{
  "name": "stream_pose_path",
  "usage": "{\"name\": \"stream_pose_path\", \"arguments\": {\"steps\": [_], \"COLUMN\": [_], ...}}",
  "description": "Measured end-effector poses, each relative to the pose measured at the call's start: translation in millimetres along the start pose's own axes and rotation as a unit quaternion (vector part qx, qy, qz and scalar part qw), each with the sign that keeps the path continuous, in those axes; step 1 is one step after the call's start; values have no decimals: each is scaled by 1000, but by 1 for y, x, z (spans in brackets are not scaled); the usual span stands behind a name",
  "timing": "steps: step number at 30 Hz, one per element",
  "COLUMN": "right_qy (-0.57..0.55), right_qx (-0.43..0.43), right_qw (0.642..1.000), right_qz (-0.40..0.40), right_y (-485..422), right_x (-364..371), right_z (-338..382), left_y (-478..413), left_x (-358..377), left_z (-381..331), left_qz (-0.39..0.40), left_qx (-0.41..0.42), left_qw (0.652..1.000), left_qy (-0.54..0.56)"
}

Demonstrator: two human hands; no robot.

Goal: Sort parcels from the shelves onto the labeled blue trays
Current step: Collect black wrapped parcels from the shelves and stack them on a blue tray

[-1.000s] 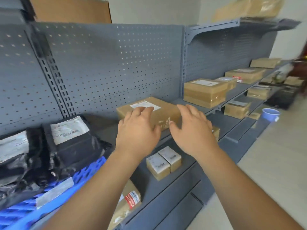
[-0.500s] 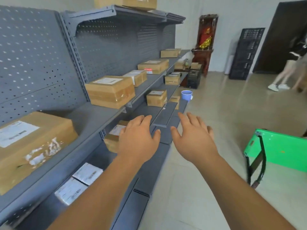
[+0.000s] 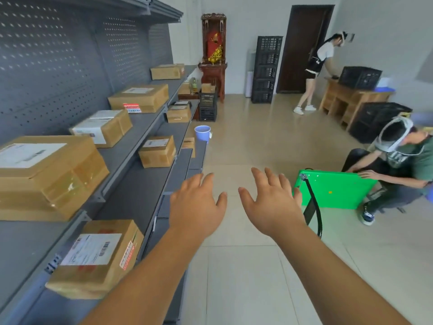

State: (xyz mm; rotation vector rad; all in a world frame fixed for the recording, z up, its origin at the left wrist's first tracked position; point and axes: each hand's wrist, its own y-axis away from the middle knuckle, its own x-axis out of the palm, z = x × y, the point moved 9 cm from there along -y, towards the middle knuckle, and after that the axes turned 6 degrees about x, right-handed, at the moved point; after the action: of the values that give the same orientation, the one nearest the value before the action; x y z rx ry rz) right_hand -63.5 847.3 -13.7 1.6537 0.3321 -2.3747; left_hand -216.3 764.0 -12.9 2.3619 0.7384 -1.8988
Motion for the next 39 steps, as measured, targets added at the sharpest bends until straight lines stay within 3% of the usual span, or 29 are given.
{"name": "stream_pose_path", "arguments": {"steps": [10,16,26,39], "right_qy": [1,-17,-11,-11], "right_qx": [97,104,12,-50], "right_qw": [995,994,1000,998], "right_qz": [-24,-18,3,36], "right_y": [-118,-212,-411,-634], "right_x": [17,31,26,83], "right_z": [-27,-51,-51,24], "left_y": [-143,-232,-400,-598], "left_x": [63,108,145,203], "left_z": [-11,-29,-41,44], "left_qz": [38,50,28,18], "left_qx": [76,87,12,-55], "left_qw": [996,995,1000,998], "left_qy": [7,-5,4,26]}}
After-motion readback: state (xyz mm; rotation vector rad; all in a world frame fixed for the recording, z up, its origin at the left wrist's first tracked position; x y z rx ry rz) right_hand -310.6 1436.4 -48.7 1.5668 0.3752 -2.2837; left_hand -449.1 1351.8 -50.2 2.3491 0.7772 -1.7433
